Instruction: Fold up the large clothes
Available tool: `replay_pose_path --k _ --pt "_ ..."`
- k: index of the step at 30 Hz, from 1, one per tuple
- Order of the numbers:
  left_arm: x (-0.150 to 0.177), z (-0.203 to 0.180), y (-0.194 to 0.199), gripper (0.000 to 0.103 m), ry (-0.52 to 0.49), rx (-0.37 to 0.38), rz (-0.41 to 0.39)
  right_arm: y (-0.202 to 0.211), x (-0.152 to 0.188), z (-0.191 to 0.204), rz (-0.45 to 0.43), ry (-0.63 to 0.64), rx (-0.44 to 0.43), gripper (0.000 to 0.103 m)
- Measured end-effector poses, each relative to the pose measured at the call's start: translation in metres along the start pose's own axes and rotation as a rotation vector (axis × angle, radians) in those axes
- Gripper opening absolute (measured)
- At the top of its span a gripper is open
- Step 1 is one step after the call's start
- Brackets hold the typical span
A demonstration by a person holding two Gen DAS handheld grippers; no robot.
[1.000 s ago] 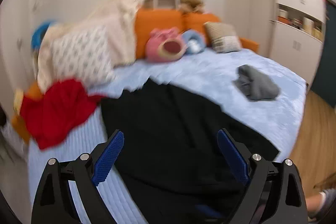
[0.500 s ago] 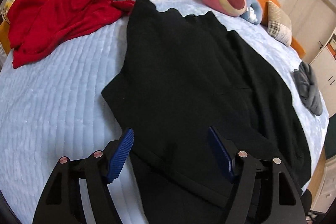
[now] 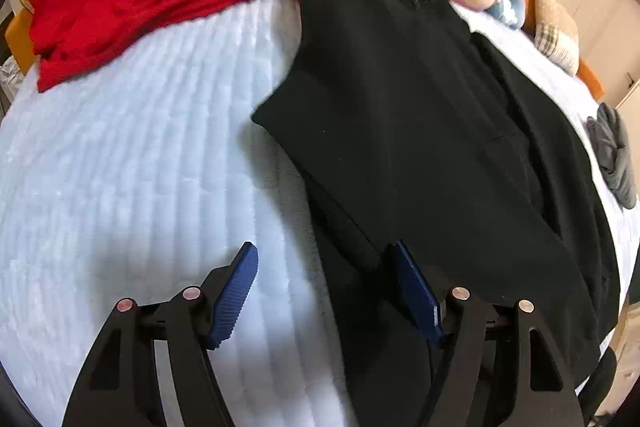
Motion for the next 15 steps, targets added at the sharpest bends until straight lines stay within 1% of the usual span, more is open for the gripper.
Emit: replay_pose_path --k 2,3,7,9,12,13,14,15 --pt "0.003 0.004 0.01 0.072 -0.005 -0.014 -0.025 -0.002 -0.016 0.015 -0.039 0.003 -0.088 0.071" --pt "0.004 0.006 0.013 0.072 -0.002 -0.012 -0.034 -0.01 -0.026 0.026 -0.048 0.003 -0.128 0.071" --pt "0.016 0.024 0.024 0.072 0.054 0.031 -0.039 -0.047 -0.048 0.044 -0.054 0.02 -0.177 0.071" --pt "0.021 0.032 0.026 0.072 0.071 0.058 -0.02 -0.065 -0.057 0.052 -0.056 -0.007 -0.191 0.071" --pt "0.023 0.036 0.029 0.072 0.055 0.052 -0.024 -0.098 -0.066 0.054 -0.036 -0.077 -0.215 0.07" --pt "0.022 0.037 0.029 0.072 0.053 0.056 -0.026 -0.108 -0.067 0.054 -0.021 -0.092 -0.205 0.069" --pt "0.021 0.038 0.029 0.072 0.057 0.065 -0.024 -0.114 -0.066 0.057 -0.011 -0.104 -0.204 0.062" --pt "0.019 0.04 0.029 0.072 0.066 0.076 -0.023 -0.12 -0.063 0.052 -0.012 -0.139 -0.228 0.06"
Point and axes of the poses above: each gripper's, at about its wrist camera, not at the fingertips, and y roughly against the way its jaws point, z to its left, x to its underside, the point moved 2 cm from there along -y, roughly the way its jaws point, and after that the axes turned 6 degrees about -x, right-handed, at the moved point
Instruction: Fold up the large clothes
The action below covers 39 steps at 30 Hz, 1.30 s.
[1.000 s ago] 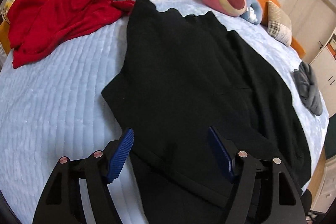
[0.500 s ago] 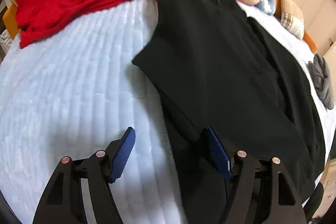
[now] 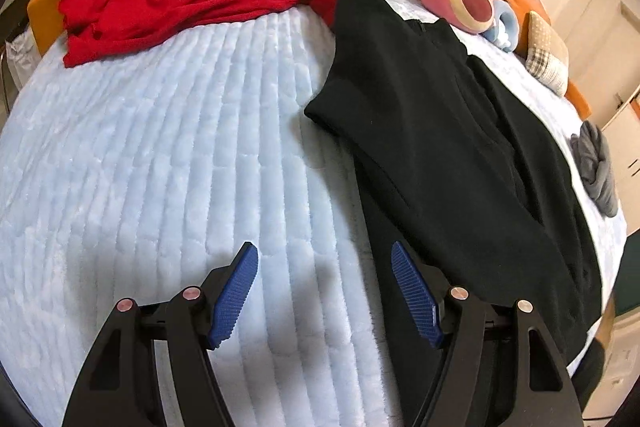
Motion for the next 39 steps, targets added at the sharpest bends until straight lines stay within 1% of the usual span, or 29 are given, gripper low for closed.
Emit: replay_pose_path --k 1,2,3,4,5,6,7,9,11,13,15,17,21,23,26,27,28,31,33,36,38,39 --pt "-0.003 0.002 -0.001 0.072 0.013 0.014 0.001 -0.001 0.001 -0.006 -0.01 -0.032 -0.026 0.057" --pt "-0.007 0.005 -0.002 0.072 0.029 0.034 0.006 -0.001 0.004 -0.007 -0.017 -0.06 -0.046 0.05" --pt "-0.01 0.006 -0.004 0.072 0.037 0.05 0.013 0.001 0.006 -0.011 -0.026 -0.097 -0.067 0.037" --pt "-0.016 0.006 -0.006 0.072 0.044 0.07 0.021 0.003 0.009 -0.022 -0.036 -0.151 -0.069 0.027" --pt "-0.022 0.005 -0.007 0.072 0.045 0.085 0.027 0.004 0.011 -0.032 -0.045 -0.203 -0.105 0.016" --pt "-0.029 0.002 -0.009 0.072 0.04 0.092 0.028 0.004 0.015 -0.047 -0.054 -0.288 -0.172 0.012" --pt "-0.038 0.0 -0.011 0.072 0.03 0.096 0.023 0.005 0.018 -0.053 -0.059 -0.324 -0.197 0.01" --pt "-0.056 -0.006 -0.015 0.072 0.022 0.112 0.014 0.007 0.02 -0.062 -0.075 -0.374 -0.248 0.01" --pt "-0.071 -0.008 -0.022 0.072 0.039 0.162 0.023 0.008 0.022 -0.065 -0.095 -0.396 -0.275 0.009" --pt "-0.087 -0.009 -0.033 0.072 0.063 0.201 0.047 0.011 0.025 -0.066 -0.115 -0.409 -0.292 0.009" --pt "-0.1 -0.013 -0.048 0.072 0.062 0.225 0.08 0.014 0.027 -0.073 -0.127 -0.425 -0.313 0.009" --pt "-0.106 -0.018 -0.061 0.072 0.049 0.223 0.117 0.016 0.027 -0.077 -0.139 -0.434 -0.322 0.009" --pt "-0.111 -0.028 -0.078 0.072 0.038 0.194 0.147 0.022 0.029 -0.077 -0.155 -0.441 -0.33 0.009" --pt "-0.11 -0.031 -0.083 0.072 0.034 0.145 0.16 0.025 0.03 -0.079 -0.16 -0.448 -0.337 0.009" --pt "-0.109 -0.033 -0.076 0.073 0.028 0.081 0.158 0.024 0.029 -0.078 -0.158 -0.441 -0.34 0.009" --pt "-0.107 -0.031 -0.073 0.075 0.034 0.052 0.16 0.026 0.03 -0.074 -0.158 -0.437 -0.338 0.01" --pt "-0.105 -0.029 -0.07 0.077 0.049 0.047 0.167 0.025 0.029 -0.074 -0.157 -0.432 -0.339 0.009" --pt "-0.099 -0.021 -0.074 0.078 0.091 0.076 0.218 0.023 0.028 -0.073 -0.153 -0.43 -0.344 0.009" --pt "-0.095 -0.019 -0.081 0.078 0.117 0.104 0.233 0.023 0.028 -0.072 -0.148 -0.434 -0.347 0.01" --pt "-0.095 -0.019 -0.095 0.078 0.197 0.217 0.234 0.025 0.028 -0.072 -0.151 -0.437 -0.339 0.01" --pt "-0.099 -0.017 -0.101 0.08 0.285 0.321 0.208 0.028 0.028 -0.073 -0.156 -0.435 -0.334 0.01" --pt "-0.101 -0.016 -0.104 0.082 0.339 0.386 0.199 0.029 0.029 -0.074 -0.158 -0.436 -0.331 0.01"
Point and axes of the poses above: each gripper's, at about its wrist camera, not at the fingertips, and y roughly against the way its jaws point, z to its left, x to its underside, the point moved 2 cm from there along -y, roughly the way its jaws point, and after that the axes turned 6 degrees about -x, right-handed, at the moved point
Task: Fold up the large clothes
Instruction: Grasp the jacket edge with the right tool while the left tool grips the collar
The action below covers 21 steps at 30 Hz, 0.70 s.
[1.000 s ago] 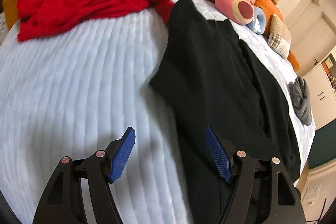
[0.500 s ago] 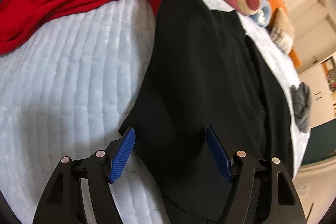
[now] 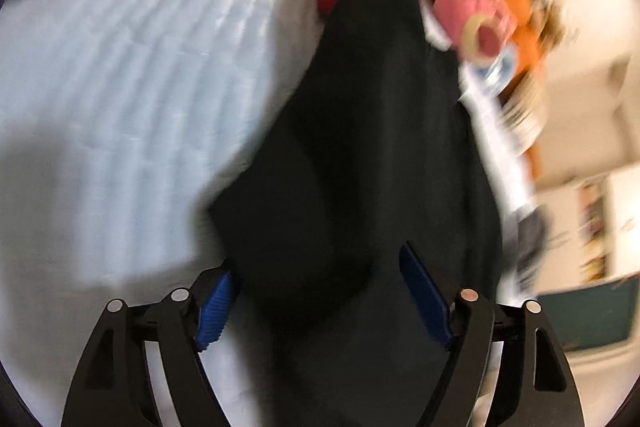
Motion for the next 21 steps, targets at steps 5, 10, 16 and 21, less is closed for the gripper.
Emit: replay_pose_path --k 5,10,16,21 --pt "-0.004 -0.002 -0.015 0.067 0.023 -0.009 -0.016 0.007 -0.003 0.009 -0.009 0.043 0.033 0.012" --pt "-0.004 0.017 -0.017 0.035 0.076 -0.003 -0.003 0.008 -0.004 0.042 -0.036 0.201 0.113 0.044" --pt "-0.001 0.024 -0.017 0.033 0.075 0.026 -0.021 -0.019 0.007 0.062 0.014 0.347 0.234 0.067" --pt "-0.005 0.015 -0.019 0.034 0.039 -0.011 -0.026 -0.04 0.029 0.063 0.087 0.448 0.426 0.071"
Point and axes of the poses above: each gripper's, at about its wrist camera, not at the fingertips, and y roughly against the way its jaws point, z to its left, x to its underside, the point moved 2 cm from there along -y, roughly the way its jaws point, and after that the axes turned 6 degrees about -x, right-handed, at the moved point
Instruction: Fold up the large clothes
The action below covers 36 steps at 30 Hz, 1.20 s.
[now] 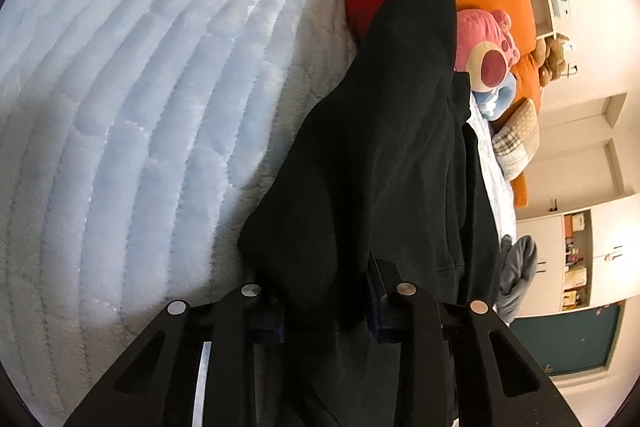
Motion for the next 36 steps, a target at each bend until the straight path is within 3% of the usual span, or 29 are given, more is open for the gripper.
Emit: replay_pose_path --k 1,2,3,5,7,11,14,18,21,27,30,36 --pt "-0.001 0.0 -0.001 0.034 -0.005 -0.003 -0.001 0.001 0.001 0.0 -0.001 0.005 0.011 0.071" --pt "-0.001 -0.001 -0.001 0.034 -0.01 -0.005 -0.002 0.003 0.002 -0.002 0.001 -0.003 -0.003 0.064" --pt "0.0 0.0 0.0 0.034 -0.014 -0.006 -0.003 0.003 0.003 -0.004 0.002 -0.014 -0.013 0.048" --pt "0.0 0.0 0.0 0.034 -0.024 -0.007 -0.004 0.004 0.005 -0.015 0.003 -0.051 -0.017 0.027" --pt "0.001 0.0 0.001 0.034 -0.037 -0.013 0.002 0.004 0.007 -0.028 -0.003 -0.113 -0.047 0.014" --pt "-0.001 0.004 0.0 0.028 -0.003 -0.006 0.019 0.011 0.005 -0.045 -0.044 -0.209 -0.147 0.013" --pt "-0.002 -0.002 0.002 0.022 0.014 -0.035 0.033 0.027 0.002 -0.055 -0.106 -0.23 -0.172 0.013" --pt "-0.008 -0.04 0.016 0.019 -0.038 -0.157 0.045 0.055 0.0 -0.081 -0.203 -0.304 -0.21 0.013" --pt "-0.014 -0.071 0.03 0.018 -0.01 -0.154 0.024 0.084 0.006 -0.111 -0.29 -0.378 -0.214 0.013" --pt "-0.021 -0.179 0.035 0.017 -0.048 -0.144 -0.034 0.137 0.025 -0.163 -0.404 -0.475 -0.172 0.013" --pt "-0.014 -0.248 0.012 0.017 -0.117 -0.16 -0.045 0.162 0.047 -0.191 -0.427 -0.537 -0.118 0.013" --pt "0.013 -0.342 -0.052 0.017 -0.261 -0.214 -0.016 0.188 0.093 -0.232 -0.402 -0.665 -0.065 0.012"
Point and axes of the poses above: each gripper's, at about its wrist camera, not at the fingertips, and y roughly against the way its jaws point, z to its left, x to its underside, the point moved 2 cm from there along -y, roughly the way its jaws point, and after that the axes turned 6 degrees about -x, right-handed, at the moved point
